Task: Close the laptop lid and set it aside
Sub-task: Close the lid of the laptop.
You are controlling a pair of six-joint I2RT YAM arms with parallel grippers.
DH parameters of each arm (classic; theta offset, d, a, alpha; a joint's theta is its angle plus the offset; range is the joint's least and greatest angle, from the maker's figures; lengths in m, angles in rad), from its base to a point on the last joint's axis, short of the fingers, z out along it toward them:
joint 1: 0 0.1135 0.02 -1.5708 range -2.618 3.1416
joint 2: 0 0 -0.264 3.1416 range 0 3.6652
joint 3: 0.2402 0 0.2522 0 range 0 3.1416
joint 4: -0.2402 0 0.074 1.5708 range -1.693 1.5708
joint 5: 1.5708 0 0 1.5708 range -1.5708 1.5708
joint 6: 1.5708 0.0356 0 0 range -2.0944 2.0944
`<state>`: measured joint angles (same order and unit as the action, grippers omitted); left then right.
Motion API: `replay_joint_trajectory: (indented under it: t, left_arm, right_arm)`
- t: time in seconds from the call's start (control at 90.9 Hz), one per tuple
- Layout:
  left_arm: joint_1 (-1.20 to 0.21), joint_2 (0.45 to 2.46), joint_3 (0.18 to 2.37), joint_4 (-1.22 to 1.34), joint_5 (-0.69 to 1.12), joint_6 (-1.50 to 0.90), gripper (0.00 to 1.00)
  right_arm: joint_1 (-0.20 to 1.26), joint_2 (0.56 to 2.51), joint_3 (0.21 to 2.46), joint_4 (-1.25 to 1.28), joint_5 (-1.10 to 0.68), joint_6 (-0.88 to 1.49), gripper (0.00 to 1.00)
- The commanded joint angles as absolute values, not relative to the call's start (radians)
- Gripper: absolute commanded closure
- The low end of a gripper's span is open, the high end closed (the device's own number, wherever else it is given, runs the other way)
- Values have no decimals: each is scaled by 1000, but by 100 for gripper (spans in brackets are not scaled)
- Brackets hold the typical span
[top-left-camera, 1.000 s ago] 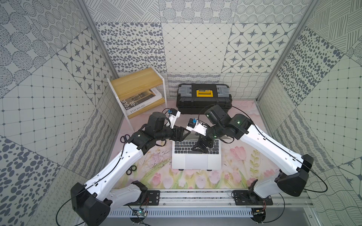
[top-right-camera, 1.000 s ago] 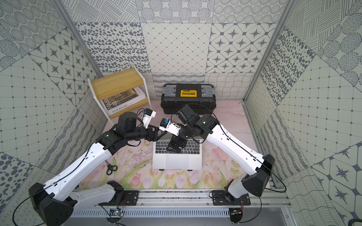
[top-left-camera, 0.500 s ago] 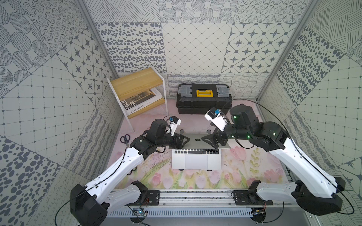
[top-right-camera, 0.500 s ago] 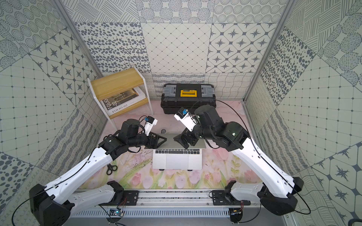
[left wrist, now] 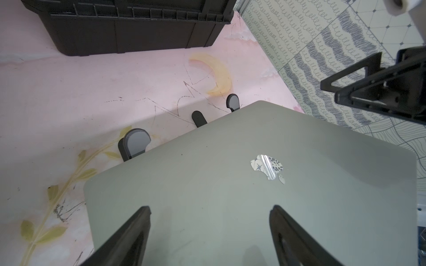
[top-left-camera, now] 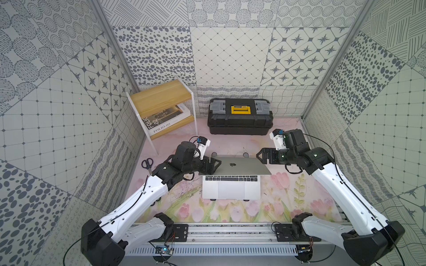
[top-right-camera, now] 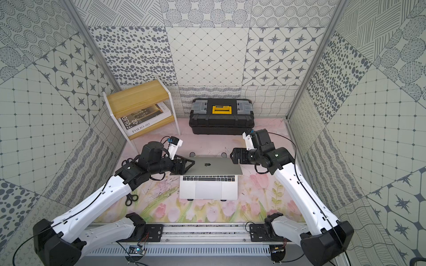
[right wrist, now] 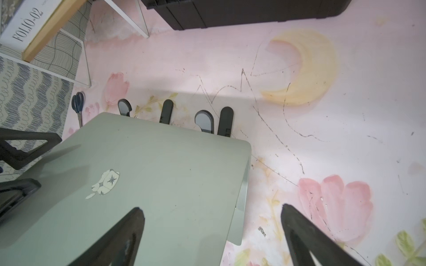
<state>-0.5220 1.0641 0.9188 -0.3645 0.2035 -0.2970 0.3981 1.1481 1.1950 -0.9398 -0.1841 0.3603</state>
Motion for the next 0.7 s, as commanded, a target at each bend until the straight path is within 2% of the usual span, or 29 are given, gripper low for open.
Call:
replay_joint_trajectory:
  t: [0.0,0.693]
  left_arm:
    - [-526,1055,895,-383,137,-308,15]
    - [-525,1050,848,-378,63,-344,10]
  right_arm:
    - [398,1159,1170,-924,-187,367,3]
    - [425,1246,1097,-951,-142,286,6]
